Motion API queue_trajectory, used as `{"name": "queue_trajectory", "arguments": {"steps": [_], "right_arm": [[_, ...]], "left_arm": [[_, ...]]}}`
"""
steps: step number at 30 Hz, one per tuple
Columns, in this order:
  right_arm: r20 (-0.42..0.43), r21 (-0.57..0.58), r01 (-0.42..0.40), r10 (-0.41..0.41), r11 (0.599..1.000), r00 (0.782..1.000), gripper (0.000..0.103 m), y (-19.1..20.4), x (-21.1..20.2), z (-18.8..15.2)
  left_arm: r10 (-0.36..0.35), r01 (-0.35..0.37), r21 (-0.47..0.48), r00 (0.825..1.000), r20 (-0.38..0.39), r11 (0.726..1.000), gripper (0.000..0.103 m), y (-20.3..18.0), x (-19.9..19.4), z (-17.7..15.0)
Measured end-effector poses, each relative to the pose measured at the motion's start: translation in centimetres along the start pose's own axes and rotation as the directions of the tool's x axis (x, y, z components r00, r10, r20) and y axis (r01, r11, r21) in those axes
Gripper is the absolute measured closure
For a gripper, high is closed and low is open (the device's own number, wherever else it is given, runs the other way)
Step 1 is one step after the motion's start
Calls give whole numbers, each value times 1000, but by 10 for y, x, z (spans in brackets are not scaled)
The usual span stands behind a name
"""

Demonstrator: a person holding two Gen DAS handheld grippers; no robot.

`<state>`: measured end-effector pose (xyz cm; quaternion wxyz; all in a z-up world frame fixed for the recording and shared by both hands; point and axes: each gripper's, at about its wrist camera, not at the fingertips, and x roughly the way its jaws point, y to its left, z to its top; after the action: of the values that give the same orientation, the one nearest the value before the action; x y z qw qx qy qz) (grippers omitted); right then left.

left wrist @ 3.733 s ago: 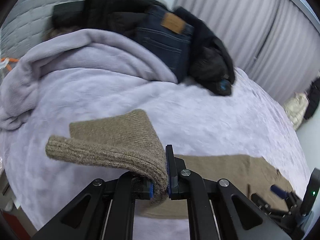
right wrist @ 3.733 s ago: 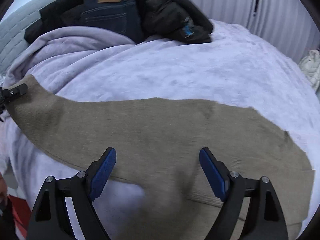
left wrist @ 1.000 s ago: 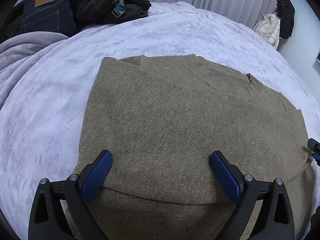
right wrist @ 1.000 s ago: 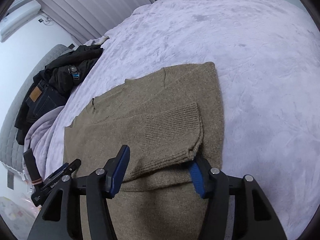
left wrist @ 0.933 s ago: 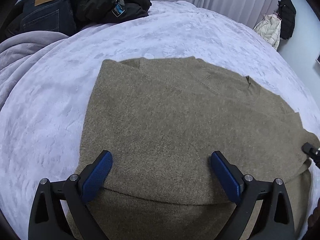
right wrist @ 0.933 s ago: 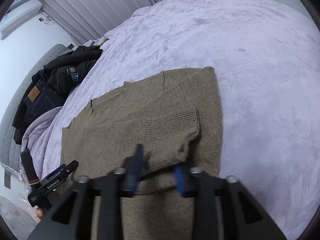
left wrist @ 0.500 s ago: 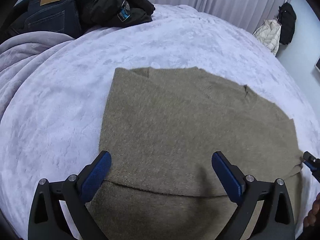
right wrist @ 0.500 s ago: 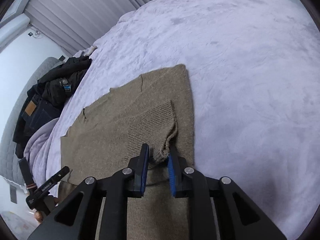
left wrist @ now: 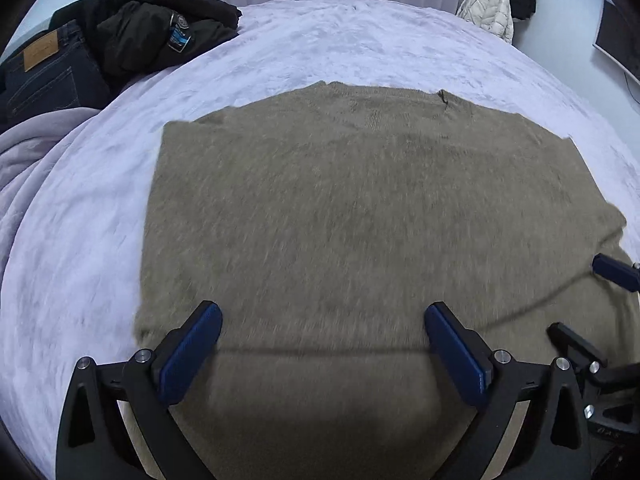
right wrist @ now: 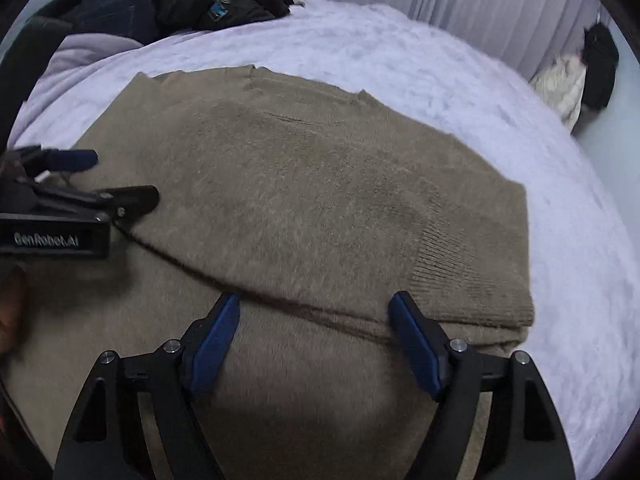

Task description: Fold small clothes

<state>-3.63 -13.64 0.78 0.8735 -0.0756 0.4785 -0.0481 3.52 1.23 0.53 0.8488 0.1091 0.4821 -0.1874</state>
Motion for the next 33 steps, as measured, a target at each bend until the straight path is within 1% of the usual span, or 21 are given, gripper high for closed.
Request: {"name": "queue_trajectory", "arguments": {"steps": [1,2,4,5,7,9,11,14,15,17,18,19,21,23,26,27,30,32,33], "right_arm": [[9,-19,6,-6,1000,1000,20,4,-8,-12],[14,-14,-7,7,1000,1000,20,4,-14,-24],[73,29,-53,51,998,996,19,-4,-33,-54],[100,53,-80,75,995,992,17,-8,-43,-71],[139,68,-104,94,992,986,16,-12,-56,-98],[172,46,-104,95,993,981,16,-11,-69,-120],[199,9,-85,82,996,977,14,-7,-77,-137],[208,-38,-43,50,998,977,13,-1,-85,-148],[197,-55,-30,40,998,979,12,1,-87,-146],[162,-87,-21,35,996,986,12,3,-95,-134],[169,-98,-28,45,995,985,12,4,-100,-128],[198,-108,-33,53,994,979,12,5,-104,-120],[254,-130,-34,66,991,965,12,9,-108,-106],[241,-171,-50,91,984,966,11,18,-99,-85],[227,-253,-63,122,965,966,11,36,-86,-62],[222,-275,-76,140,958,965,11,42,-82,-56],[179,-316,-162,227,935,957,11,52,-72,-44],[151,-334,-193,254,923,955,11,60,-65,-43],[127,-345,-201,258,917,958,11,62,-58,-42]], "left_arm": [[7,-7,8,1000,-16,1000,0,4,-3,-16],[4,-4,13,1000,7,1000,0,9,-9,-32],[-6,5,9,995,97,1000,0,18,-29,-65],[-4,3,9,992,124,1000,0,22,-38,-80],[17,-19,14,988,154,1000,0,22,-47,-99],[50,-52,4,983,174,999,0,19,-54,-111],[84,-84,-9,981,174,996,0,14,-55,-113],[115,-115,-11,985,132,993,0,11,-56,-106],[117,-116,-16,987,110,993,1,11,-58,-101],[91,-89,-21,991,96,996,1,10,-65,-94],[80,-79,-20,992,101,997,1,9,-68,-90],[71,-70,-15,991,114,997,1,7,-72,-85],[74,-76,7,989,132,997,1,0,-74,-74],[83,-89,36,988,129,995,1,-9,-74,-64],[80,-89,71,989,126,993,1,-19,-71,-51],[79,-90,83,989,124,992,1,-21,-69,-47],[65,-78,116,991,113,990,1,-27,-63,-38],[47,-59,131,995,91,990,1,-31,-54,-36],[44,-54,138,996,76,989,1,-33,-48,-35]]}}
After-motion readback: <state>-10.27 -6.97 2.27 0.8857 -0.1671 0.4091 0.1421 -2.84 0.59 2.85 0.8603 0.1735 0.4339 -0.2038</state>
